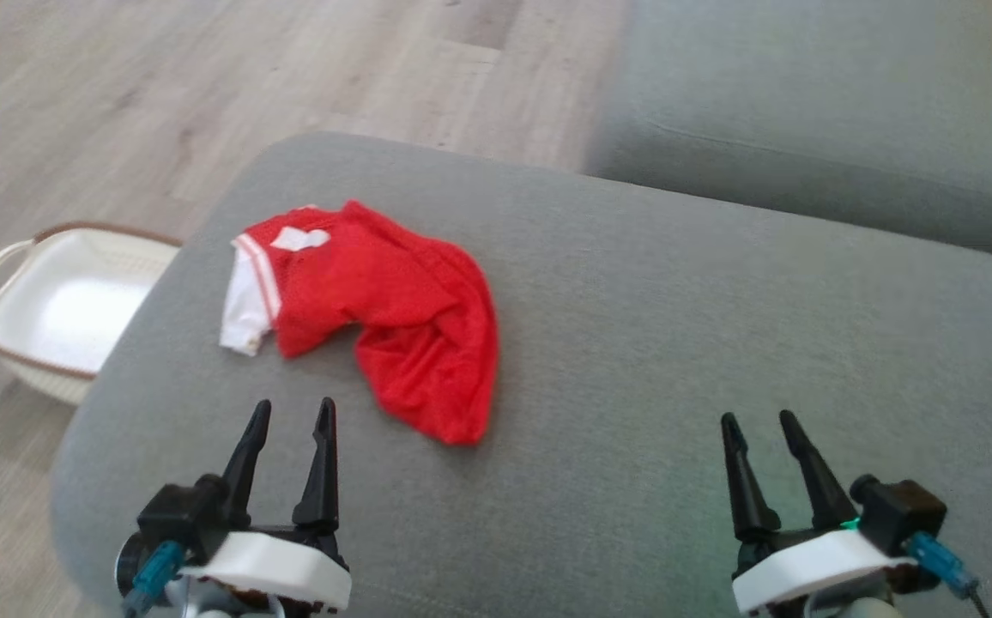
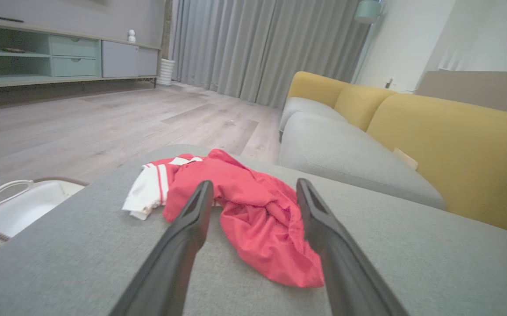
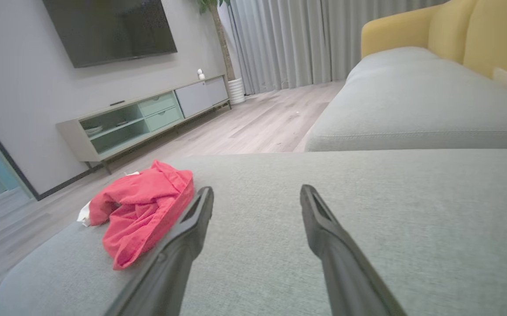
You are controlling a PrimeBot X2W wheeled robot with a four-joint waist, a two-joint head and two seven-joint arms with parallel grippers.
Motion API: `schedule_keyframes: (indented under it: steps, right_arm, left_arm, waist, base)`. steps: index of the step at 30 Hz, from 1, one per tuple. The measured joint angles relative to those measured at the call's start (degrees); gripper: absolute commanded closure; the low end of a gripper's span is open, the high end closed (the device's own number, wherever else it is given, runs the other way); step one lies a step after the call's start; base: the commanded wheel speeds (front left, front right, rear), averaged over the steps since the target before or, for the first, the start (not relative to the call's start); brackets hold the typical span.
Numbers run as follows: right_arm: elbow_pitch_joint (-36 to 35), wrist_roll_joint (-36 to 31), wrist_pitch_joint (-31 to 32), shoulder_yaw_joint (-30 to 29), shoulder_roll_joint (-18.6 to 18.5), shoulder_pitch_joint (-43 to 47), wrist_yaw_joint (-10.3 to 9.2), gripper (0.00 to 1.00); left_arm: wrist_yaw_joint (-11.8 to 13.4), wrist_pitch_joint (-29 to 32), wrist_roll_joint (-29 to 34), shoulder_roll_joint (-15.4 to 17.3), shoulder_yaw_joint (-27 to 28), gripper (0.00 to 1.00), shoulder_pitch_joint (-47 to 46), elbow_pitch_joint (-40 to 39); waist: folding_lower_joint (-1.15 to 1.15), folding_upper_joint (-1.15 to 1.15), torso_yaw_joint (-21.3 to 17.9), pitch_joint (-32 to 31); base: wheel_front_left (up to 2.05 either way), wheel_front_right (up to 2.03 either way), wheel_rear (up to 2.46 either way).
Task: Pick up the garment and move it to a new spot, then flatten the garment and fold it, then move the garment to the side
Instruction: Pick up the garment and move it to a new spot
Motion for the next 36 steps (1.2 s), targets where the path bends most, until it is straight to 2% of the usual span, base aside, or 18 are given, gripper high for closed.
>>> schedule_keyframes:
  steps: [6, 11, 20, 25, 31, 36]
  right_arm:
    - [1.51, 1.42, 0.00, 2.13, 0.01, -0.14, 0.00, 0.00]
    - [2.63, 1.70, 0.00, 4.32, 0.02, -0.24, 0.00, 0.00]
    - [2.97, 2.02, -0.01, 4.56, 0.01, -0.81, 0.00, 0.00]
    - [2.34, 0.57, 0.45, 3.39, 0.01, -1.73, 0.00, 0.00]
    - [-2.25, -3.68, 3.57, 0.14, -0.01, -5.40, 0.00, 0.00]
    - [-7.47, -6.67, 6.47, -2.69, -0.05, -7.75, 0.00, 0.00]
  left_arm:
    - [-0.45, 0.00, 0.69, 0.01, 0.81, 0.00, 0.05, 0.02]
    - [-0.51, 0.00, 0.91, 0.02, 1.71, 0.00, 0.09, 0.01]
    - [-0.52, 0.00, 0.75, 0.00, 2.85, 0.00, 0.07, -0.01]
    - [-1.70, 0.00, 0.78, -0.04, 5.08, 0.00, -0.99, 0.63]
    - [-4.61, 0.00, 1.42, 0.75, 8.31, 0.00, -11.70, 3.80]
    - [-6.50, -0.07, 1.29, 5.12, 8.61, 0.00, -23.62, 11.17]
  waist:
    - [0.00, 0.00, 4.15, -0.21]
    - [0.00, 0.00, 5.69, -0.22]
    - [0.00, 0.00, 4.46, 1.02]
    - [0.00, 0.00, 3.29, 2.86]
    - [0.00, 0.00, 1.10, 8.55]
    - [0.00, 0.00, -1.20, 14.24]
  base:
    - [0.00, 0.00, 0.00]
    - [0.00, 0.00, 0.00]
    - [0.00, 0.00, 0.00]
    - [0.00, 0.00, 0.00]
    - [0.00, 0.00, 0.00]
    - [0.00, 0.00, 0.00]
